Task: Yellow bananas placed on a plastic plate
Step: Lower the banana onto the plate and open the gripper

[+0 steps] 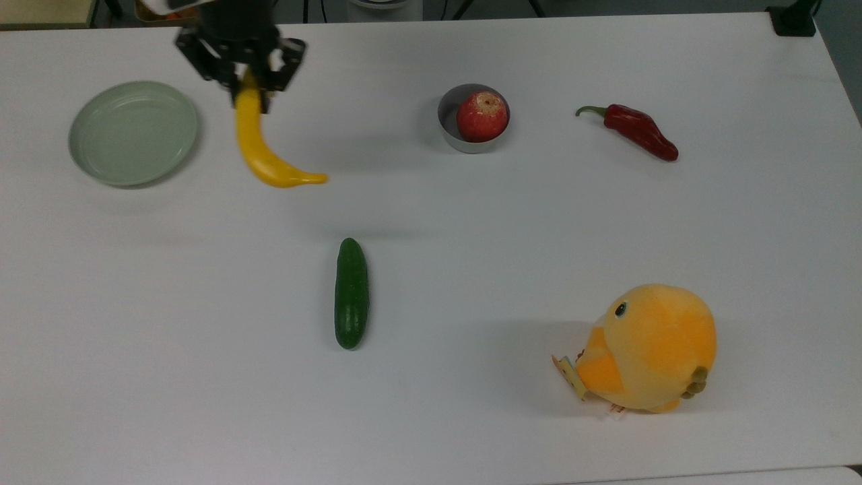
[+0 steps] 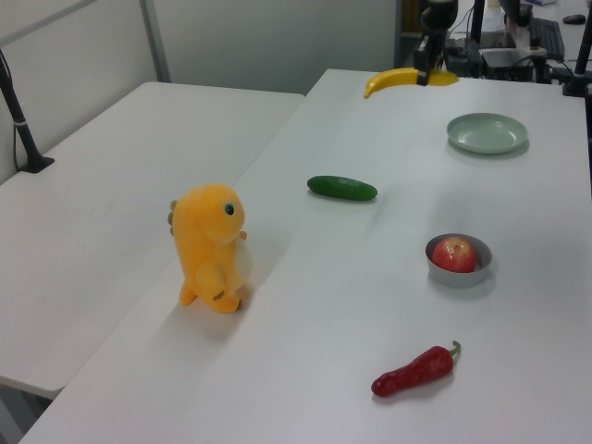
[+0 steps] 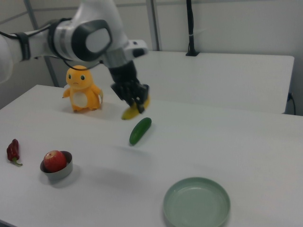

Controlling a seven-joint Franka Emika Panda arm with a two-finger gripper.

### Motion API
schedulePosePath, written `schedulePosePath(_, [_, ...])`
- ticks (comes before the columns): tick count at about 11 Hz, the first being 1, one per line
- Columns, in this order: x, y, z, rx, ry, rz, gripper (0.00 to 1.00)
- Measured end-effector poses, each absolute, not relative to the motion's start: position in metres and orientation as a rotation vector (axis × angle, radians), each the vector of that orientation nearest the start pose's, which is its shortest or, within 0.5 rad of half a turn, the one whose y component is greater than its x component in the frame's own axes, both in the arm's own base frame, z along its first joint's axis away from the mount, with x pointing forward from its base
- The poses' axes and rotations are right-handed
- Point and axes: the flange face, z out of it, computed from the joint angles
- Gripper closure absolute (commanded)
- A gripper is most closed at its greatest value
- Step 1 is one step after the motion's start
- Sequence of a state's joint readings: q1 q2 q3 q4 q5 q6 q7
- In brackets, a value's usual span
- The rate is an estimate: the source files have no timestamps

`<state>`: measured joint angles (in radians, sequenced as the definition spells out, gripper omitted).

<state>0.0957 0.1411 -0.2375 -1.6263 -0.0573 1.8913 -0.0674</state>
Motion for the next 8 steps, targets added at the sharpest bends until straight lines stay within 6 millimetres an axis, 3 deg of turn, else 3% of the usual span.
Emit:
schedulePosePath(3, [0.583,-0.177,0.513,-3.254,0.128,-0.045,0.97])
schedulePosePath(5, [0.559,-0.222,0.483,-3.249,0.081,0.058,0.97])
schedulePosePath(8, [0.527,-0.277,0.427,-3.274,0.107,0.003,0.97])
